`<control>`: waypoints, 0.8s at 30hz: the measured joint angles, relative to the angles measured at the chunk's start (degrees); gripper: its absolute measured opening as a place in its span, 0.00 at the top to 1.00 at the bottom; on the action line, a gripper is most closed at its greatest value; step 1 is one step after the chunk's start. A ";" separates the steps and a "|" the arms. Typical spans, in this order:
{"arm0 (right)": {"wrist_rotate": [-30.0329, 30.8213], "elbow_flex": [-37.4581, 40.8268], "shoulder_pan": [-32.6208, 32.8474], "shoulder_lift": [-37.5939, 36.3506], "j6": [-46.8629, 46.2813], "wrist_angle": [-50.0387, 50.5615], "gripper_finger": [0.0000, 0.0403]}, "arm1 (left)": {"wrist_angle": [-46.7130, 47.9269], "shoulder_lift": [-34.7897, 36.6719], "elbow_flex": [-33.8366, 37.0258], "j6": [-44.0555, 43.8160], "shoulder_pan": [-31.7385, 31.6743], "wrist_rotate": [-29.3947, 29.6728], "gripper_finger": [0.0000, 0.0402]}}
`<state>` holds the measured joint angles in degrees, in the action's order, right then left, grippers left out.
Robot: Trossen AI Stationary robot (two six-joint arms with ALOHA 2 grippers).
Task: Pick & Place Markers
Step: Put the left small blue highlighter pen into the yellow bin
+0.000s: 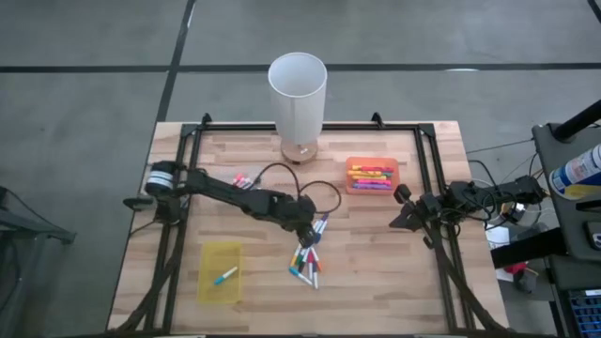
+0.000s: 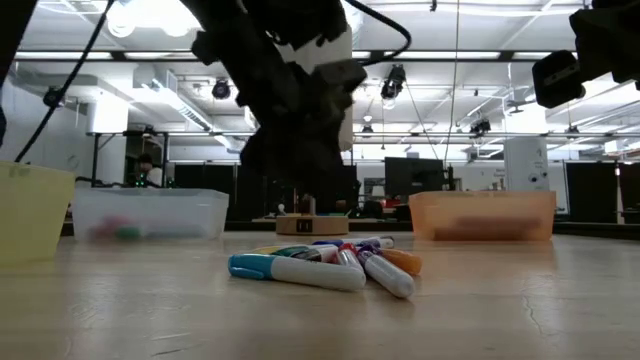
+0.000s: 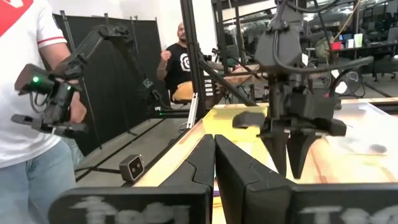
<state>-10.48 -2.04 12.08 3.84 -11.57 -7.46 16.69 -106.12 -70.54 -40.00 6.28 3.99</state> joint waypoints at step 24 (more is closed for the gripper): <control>0.00 0.00 0.02 0.02 0.00 0.02 0.98 | 6.23 -6.87 -3.32 3.55 0.27 -0.66 0.74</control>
<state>-10.48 -2.04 12.10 3.85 -11.57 -7.45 22.92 -112.99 -73.87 -36.45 6.56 3.34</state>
